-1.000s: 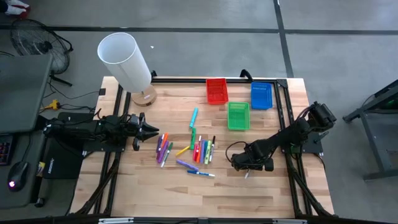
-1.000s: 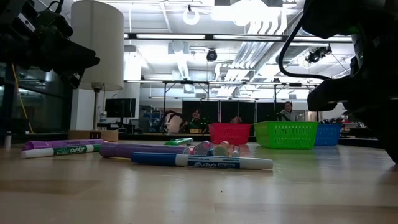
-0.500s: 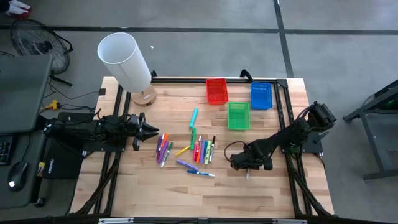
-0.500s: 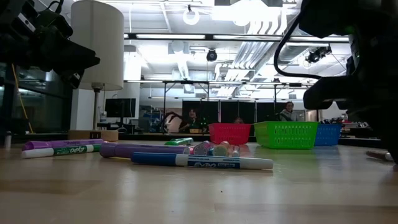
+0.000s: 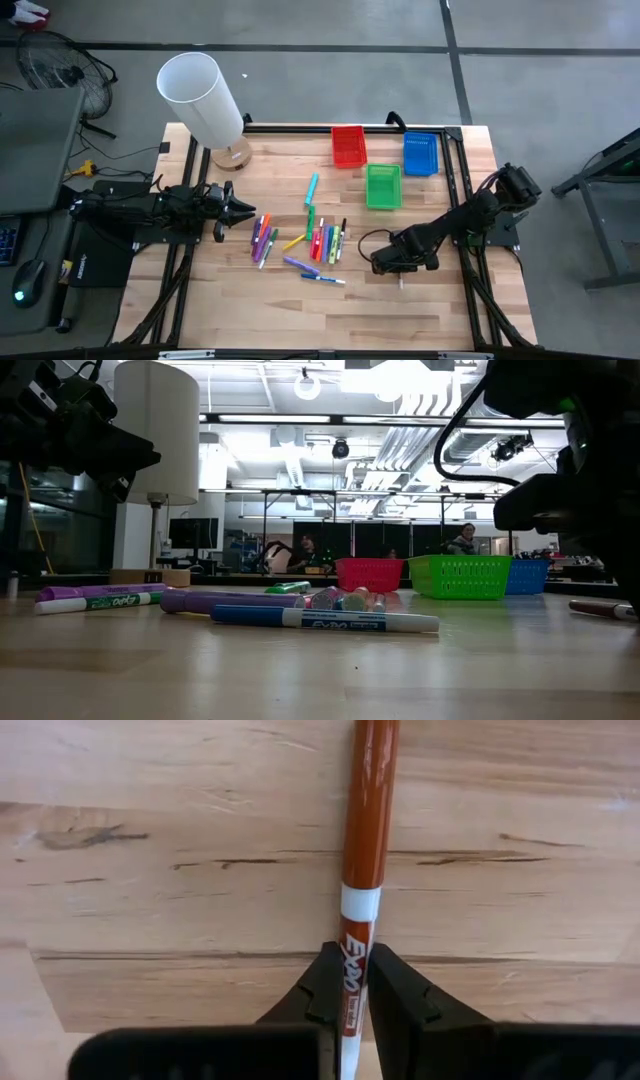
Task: Pick & Place Markers
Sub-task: Put the brown marker in the blue bin
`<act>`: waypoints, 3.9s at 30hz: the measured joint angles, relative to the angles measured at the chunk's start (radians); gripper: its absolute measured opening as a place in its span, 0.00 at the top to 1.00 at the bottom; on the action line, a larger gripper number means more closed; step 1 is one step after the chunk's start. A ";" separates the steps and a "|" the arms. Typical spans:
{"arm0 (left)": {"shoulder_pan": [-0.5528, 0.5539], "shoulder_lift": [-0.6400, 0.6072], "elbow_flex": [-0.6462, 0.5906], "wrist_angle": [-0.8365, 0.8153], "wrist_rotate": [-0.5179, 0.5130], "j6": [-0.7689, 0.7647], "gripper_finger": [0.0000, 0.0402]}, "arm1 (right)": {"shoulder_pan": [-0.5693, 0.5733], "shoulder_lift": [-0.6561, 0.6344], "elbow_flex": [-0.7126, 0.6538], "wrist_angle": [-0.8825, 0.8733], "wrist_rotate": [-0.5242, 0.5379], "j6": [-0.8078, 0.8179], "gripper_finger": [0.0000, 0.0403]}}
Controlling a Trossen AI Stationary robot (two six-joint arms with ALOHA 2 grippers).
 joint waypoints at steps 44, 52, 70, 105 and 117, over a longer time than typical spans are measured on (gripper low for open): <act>0.000 0.000 0.000 0.000 0.000 0.000 0.79 | -0.351 -0.417 -0.005 -0.245 0.271 -0.472 0.96; 0.000 0.000 0.000 0.000 0.000 0.000 0.79 | -0.592 -0.486 -0.003 -0.245 0.277 -0.740 0.96; 0.000 0.000 0.000 0.000 0.000 0.000 0.79 | -1.148 -0.492 -0.003 -0.094 0.262 -1.230 0.97; 0.000 0.000 0.000 0.000 0.000 0.000 0.79 | -1.375 -0.227 -0.003 0.068 0.257 -1.318 0.94; 0.000 0.000 0.000 0.000 0.000 0.000 0.79 | -1.375 -0.227 -0.003 0.060 0.224 -1.344 0.87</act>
